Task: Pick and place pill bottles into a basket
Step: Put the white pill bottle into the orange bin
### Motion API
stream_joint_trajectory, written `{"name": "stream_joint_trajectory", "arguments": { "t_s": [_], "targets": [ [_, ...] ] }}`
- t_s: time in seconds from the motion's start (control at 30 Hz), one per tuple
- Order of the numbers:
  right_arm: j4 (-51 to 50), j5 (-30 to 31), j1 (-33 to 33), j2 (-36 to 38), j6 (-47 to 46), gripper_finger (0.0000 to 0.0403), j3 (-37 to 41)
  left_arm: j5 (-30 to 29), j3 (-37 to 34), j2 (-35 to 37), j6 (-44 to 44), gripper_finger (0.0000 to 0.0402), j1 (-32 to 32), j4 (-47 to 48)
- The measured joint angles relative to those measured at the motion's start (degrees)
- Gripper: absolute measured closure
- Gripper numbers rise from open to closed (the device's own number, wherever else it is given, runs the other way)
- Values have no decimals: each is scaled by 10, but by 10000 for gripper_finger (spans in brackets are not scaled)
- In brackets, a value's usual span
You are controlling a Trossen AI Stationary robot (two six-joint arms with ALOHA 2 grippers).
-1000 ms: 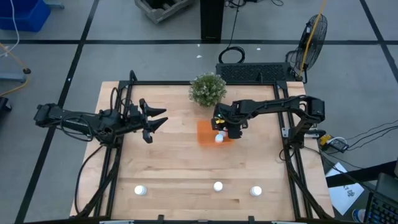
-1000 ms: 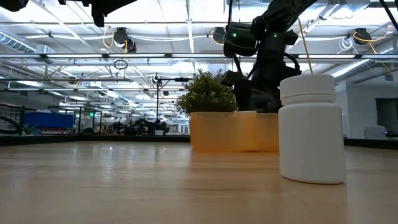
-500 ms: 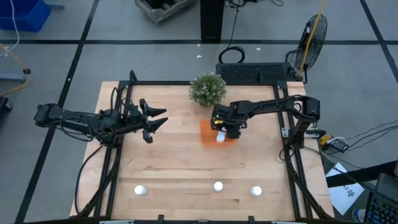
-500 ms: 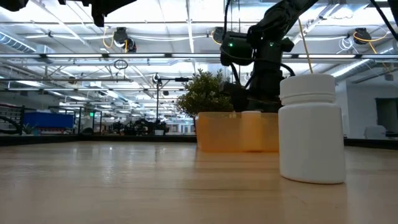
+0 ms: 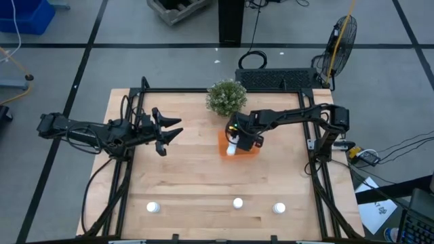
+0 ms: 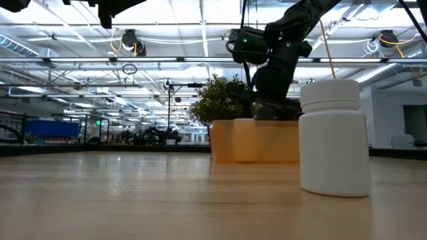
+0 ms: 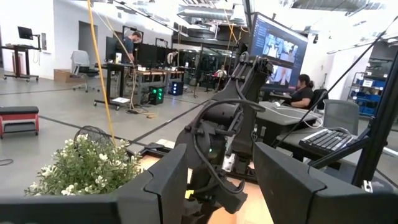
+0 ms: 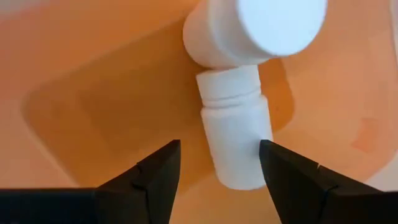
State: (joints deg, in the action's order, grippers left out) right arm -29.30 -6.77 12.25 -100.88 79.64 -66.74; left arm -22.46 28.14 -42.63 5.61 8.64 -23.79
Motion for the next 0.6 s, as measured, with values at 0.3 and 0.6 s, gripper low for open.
{"name": "stream_joint_trajectory", "arguments": {
  "t_s": [0.3, 0.6],
  "targets": [
    [5, -8, 0, 0, -42, 205, 0, 0, 0, 0, 0, 215, 0, 0],
    [104, -25, -3, 0, -211, 205, 30, 0, 0, 0, 0, 215, 0, 0]
  ]
}}
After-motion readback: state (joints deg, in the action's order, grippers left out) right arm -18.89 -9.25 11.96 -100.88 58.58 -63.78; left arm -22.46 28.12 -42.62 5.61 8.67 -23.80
